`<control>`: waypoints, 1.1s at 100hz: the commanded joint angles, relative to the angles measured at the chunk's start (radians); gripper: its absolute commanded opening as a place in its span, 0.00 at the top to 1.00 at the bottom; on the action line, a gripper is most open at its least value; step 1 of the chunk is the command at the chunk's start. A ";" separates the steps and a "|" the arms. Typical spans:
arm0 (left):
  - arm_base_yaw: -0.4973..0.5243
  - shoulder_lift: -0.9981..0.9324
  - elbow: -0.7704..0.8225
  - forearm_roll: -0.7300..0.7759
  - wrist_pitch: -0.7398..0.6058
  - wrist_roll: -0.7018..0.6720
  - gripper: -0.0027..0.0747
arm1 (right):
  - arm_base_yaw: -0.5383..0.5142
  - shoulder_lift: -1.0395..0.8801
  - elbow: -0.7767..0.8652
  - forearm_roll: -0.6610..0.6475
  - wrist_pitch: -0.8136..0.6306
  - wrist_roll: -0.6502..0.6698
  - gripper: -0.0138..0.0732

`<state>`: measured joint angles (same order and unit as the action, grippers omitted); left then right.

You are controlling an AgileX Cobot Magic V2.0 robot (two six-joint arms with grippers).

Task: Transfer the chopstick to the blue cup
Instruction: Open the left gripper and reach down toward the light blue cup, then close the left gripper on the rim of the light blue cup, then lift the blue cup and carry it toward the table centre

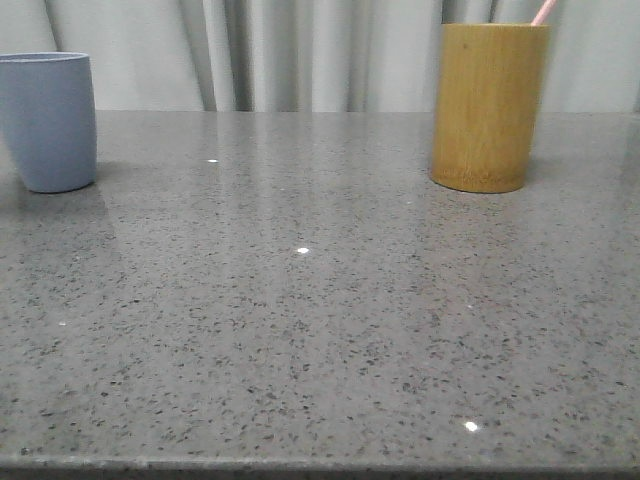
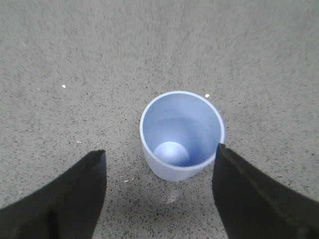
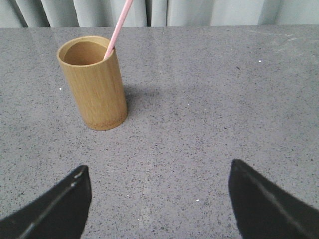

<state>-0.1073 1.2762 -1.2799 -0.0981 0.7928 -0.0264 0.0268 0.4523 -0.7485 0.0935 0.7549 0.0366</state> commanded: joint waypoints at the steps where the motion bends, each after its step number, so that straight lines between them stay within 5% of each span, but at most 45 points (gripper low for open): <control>1: 0.003 0.053 -0.072 -0.004 -0.028 -0.009 0.39 | -0.005 0.015 -0.032 0.003 -0.082 -0.002 0.18; 66: 0.003 0.262 -0.105 -0.004 -0.041 -0.009 0.42 | -0.005 0.015 -0.032 0.003 -0.082 -0.002 0.18; 81: 0.003 0.267 -0.113 -0.006 -0.039 -0.009 0.63 | -0.005 0.015 -0.032 0.003 -0.082 -0.002 0.18; 94: 0.003 0.267 -0.126 -0.008 -0.034 -0.009 0.99 | -0.005 0.015 -0.032 0.003 -0.082 -0.002 0.18; 110: 0.001 0.267 -0.169 -0.037 0.006 -0.003 0.99 | -0.005 0.015 -0.032 0.003 -0.082 -0.002 0.18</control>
<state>-0.1073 1.5804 -1.3918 -0.1026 0.8199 -0.0264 0.0268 0.4523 -0.7485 0.0935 0.7544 0.0366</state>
